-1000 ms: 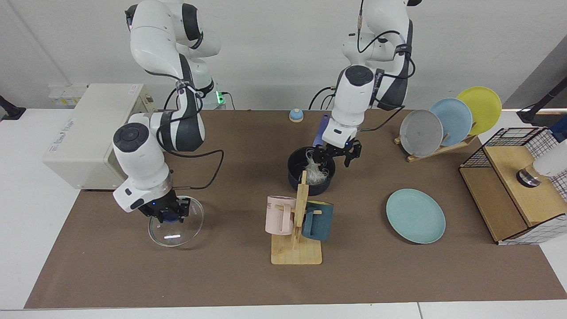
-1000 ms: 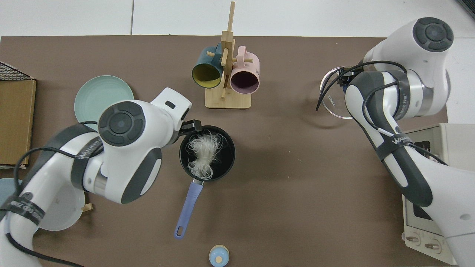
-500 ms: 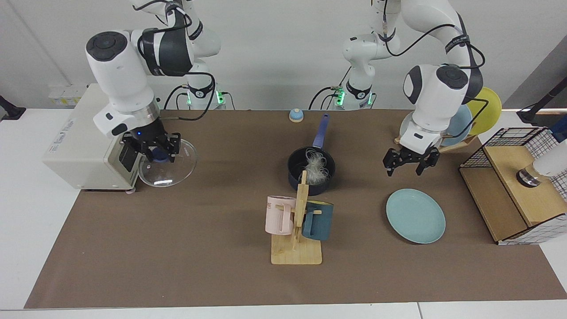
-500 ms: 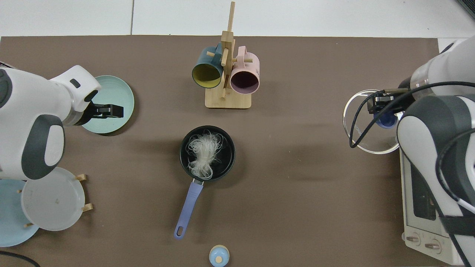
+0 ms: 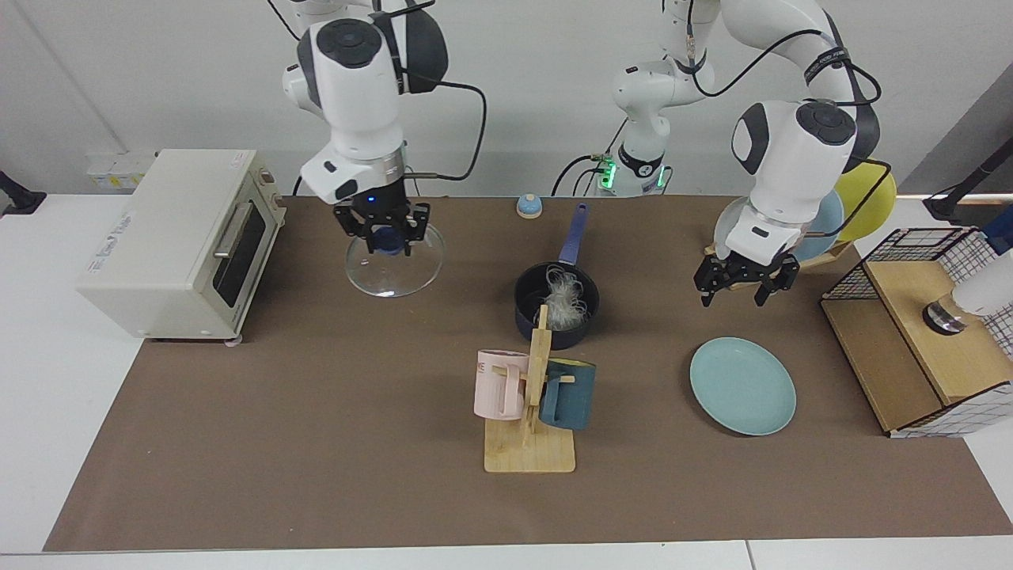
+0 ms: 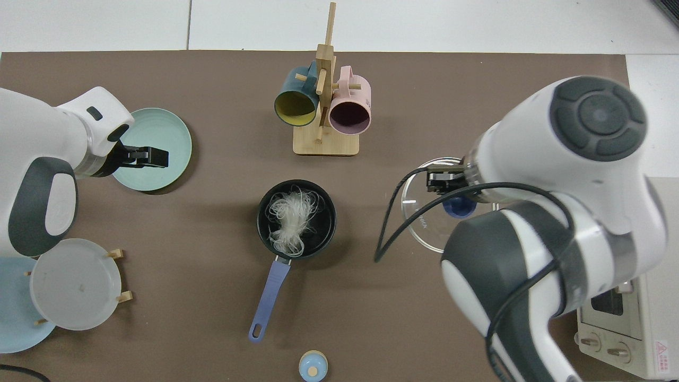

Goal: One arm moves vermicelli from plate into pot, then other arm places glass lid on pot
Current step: 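Carry the glass lid over the saucepan with the right gripper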

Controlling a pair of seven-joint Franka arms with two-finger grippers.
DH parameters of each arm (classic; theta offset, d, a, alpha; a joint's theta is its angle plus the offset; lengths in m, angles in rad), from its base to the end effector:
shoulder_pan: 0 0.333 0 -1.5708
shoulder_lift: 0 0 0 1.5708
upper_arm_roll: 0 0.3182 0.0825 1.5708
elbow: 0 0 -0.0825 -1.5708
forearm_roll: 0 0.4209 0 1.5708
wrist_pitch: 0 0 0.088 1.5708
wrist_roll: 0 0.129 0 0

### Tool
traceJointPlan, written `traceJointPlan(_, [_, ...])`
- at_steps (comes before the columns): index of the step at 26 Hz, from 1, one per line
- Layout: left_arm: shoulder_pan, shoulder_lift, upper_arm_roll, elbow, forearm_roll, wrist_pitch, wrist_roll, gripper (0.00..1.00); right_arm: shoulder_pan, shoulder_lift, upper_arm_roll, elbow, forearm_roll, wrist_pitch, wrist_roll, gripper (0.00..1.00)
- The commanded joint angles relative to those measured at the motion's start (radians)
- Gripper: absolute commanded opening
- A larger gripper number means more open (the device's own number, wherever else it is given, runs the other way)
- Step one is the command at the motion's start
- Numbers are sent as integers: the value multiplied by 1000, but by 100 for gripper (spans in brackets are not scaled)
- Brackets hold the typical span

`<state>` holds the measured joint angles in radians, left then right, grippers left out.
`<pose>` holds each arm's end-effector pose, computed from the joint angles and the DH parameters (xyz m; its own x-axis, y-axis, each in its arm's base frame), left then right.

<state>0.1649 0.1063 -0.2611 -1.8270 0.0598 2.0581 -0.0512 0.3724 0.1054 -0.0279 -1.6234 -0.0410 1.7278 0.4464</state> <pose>0.6394 -0.0531 0.4537 0.9893 -0.0673 0.1293 -0.0649 -0.9976 -0.0220 0.5962 0.2097 0.5270 0.9953 -0.0948 0.0177 -0.0954 -0.9946 0.0396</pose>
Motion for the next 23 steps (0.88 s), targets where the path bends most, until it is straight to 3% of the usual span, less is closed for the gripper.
traceJointPlan(1, [-4,-30,8,8,8,-58,5,100,103,23,-6,19,-11,41,126,0])
traceJointPlan(3, [-21,-39,31,14,8,-90,5,100,144,57,-6,48,-11,42,165,0])
traceJointPlan(8, [-145,-39,163,153,0,-229,7,100,236,134,-7,109,-43,41,242,0])
traceJointPlan(12, [-154,-33,167,225,-12,-335,7,100,298,218,-9,181,-62,39,326,0])
traceJointPlan(20, [-243,-33,259,244,-60,-346,33,100,379,399,-7,341,-76,70,434,0])
traceJointPlan(23, [-240,1,263,305,-72,-357,83,100,393,448,-9,381,-76,78,440,0])
